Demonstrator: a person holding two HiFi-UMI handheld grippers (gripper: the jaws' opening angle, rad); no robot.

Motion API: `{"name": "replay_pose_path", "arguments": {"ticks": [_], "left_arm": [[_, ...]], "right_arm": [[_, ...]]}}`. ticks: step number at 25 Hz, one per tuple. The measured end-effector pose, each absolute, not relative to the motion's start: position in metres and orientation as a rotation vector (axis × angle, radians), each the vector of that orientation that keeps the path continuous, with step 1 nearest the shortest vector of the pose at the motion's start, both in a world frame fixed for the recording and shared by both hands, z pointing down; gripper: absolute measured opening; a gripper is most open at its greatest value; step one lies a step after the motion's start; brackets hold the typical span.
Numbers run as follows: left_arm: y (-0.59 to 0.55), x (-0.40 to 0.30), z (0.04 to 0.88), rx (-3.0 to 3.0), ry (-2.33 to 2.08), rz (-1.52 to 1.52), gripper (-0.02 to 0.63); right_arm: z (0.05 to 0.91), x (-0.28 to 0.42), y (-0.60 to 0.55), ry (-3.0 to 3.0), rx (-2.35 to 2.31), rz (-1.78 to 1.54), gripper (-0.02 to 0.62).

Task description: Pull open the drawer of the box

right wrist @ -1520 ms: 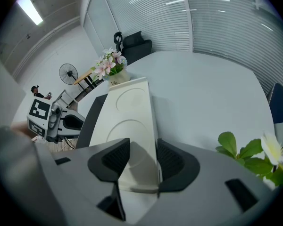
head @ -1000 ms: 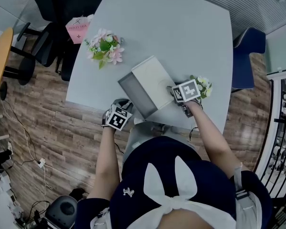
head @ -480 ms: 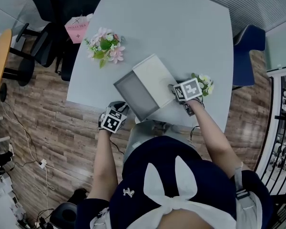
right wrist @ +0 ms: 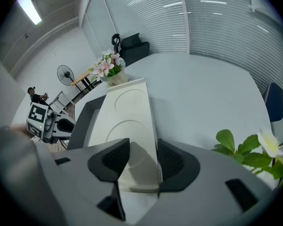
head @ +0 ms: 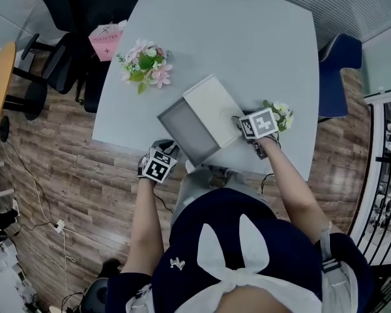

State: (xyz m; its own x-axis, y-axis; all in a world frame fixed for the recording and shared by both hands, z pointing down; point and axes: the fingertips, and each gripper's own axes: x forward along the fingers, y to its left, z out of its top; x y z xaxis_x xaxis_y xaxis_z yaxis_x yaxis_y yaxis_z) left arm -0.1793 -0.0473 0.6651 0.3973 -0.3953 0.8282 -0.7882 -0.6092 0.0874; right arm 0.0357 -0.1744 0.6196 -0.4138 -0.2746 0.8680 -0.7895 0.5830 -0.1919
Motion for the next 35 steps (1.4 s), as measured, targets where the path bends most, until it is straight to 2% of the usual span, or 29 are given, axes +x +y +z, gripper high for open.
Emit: {"name": "replay_pose_path", "arguments": {"ticks": [8,16,25,31,35], "left_arm": [[-0.048,-0.181,0.671,2.125,-1.066,1.126,0.080],[-0.044,-0.187,0.663,2.055,-1.195,0.983,0.096],[-0.053,-0.221,0.565,1.977,-1.610,0.506,0.097],[-0.058,-0.210,0.498,1.981,-1.784,0.251,0.094],[-0.053,-0.186,0.464,2.011,-1.837,0.181,0.047]], "right_arm": [[0.621,0.035,-0.174,-1.968,0.823,0.760,0.189],[0.600,0.025,-0.181,-2.035,0.870,0.558,0.206],[0.547,0.002,-0.171,-2.252,0.868,0.487,0.184],[0.503,-0.021,-0.144,-2.417,0.805,0.432,0.131],[0.483,-0.034,-0.124,-2.489,0.755,0.378,0.060]]}}
